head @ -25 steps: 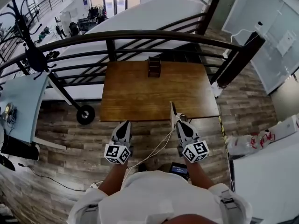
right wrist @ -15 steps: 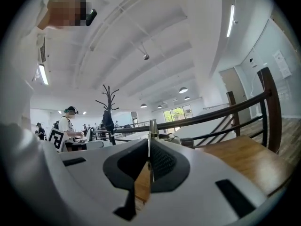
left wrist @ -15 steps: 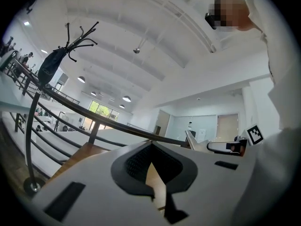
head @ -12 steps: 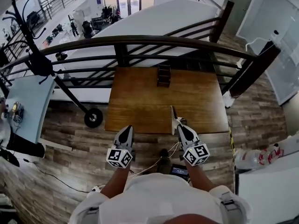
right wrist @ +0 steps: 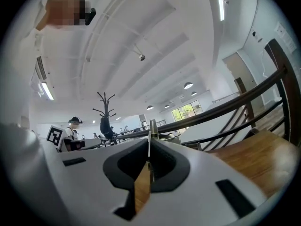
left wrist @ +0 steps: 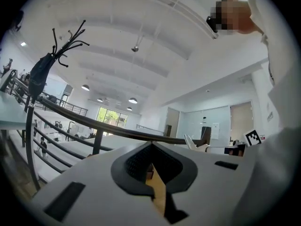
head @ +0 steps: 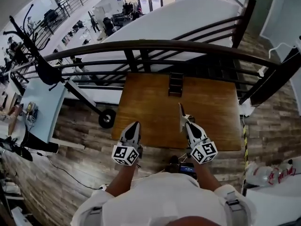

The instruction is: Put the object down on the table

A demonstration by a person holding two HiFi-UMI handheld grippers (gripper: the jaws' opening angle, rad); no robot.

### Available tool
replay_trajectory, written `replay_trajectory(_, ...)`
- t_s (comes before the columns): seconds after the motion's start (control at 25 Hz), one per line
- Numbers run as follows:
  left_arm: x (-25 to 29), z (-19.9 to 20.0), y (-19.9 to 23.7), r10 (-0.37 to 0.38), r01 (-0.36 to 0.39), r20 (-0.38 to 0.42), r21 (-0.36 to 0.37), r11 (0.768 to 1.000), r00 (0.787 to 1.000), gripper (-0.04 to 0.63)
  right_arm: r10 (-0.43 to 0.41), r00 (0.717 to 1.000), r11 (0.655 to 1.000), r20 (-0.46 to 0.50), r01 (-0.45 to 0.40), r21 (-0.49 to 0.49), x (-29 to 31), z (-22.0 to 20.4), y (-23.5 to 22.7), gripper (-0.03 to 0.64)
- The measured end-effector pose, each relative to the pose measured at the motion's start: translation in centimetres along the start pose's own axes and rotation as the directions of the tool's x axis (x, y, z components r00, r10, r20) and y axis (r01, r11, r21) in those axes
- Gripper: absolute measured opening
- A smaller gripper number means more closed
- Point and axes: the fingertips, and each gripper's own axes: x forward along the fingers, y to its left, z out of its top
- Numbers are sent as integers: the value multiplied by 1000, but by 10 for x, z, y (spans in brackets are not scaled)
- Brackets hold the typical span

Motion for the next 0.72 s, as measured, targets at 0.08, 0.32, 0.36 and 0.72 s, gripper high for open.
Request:
replay_trajectory(0.08,13,4,6,29,-29,4,14,999,1000,14,25,1000,1000,-2,-25,12,18,1,-13,26)
replay_trajectory(0.32,56,10,3,123,-123,18,14,992,992,14,102,995,995,-1,-102,16,60,24,-66,26)
replay_trajectory(0.36,57,13,5,133,-134,21,18,991,991,14,110,994,994,3,-110,17,66,28,-68,26)
replay_trajectory(0.72,67,19,46,184,-184,51,-6,983,982,14,155,988,988,-11,-155,17,116,28,-68,26)
